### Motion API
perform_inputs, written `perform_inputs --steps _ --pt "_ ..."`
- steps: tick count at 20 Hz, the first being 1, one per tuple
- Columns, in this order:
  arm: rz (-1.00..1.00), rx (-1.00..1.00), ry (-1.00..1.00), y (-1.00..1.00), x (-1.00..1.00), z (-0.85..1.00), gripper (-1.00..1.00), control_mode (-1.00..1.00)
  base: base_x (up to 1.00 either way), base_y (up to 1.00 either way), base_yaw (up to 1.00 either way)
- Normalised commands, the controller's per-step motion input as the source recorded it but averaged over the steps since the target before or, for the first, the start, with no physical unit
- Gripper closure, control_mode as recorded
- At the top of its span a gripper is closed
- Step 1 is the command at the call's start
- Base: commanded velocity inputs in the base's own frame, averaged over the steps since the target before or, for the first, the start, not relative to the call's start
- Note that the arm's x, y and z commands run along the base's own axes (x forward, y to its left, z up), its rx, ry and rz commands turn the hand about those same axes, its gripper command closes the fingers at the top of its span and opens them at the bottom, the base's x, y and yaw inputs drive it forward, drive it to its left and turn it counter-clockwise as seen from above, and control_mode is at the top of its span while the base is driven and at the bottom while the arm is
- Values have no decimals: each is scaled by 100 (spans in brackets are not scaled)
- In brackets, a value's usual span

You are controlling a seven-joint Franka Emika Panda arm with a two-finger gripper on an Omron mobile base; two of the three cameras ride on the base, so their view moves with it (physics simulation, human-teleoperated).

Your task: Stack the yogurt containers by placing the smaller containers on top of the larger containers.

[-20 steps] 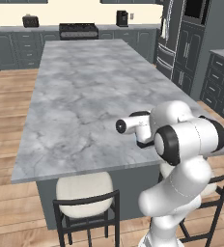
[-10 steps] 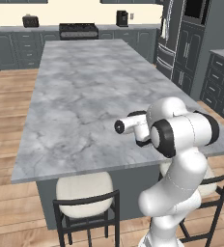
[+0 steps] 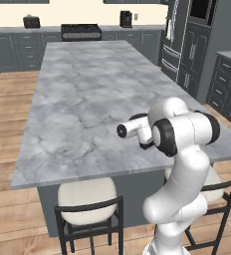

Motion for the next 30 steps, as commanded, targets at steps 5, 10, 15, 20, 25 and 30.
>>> perform_inputs --steps 5,10,15,20,25,30 --pt "-1 0 0 0 3 0 -100 -100 0 0 0" --pt "-3 0 0 0 -9 24 -100 -100 0 0 0" --pt "-1 0 3 7 -28 31 -100 -100 0 0 0" --pt "0 2 7 3 -27 52 -100 -100 0 0 0" --pt "0 13 10 -1 -26 73 -100 -100 0 0 0" --pt "0 25 7 -36 -18 79 -100 -100 0 0 0"
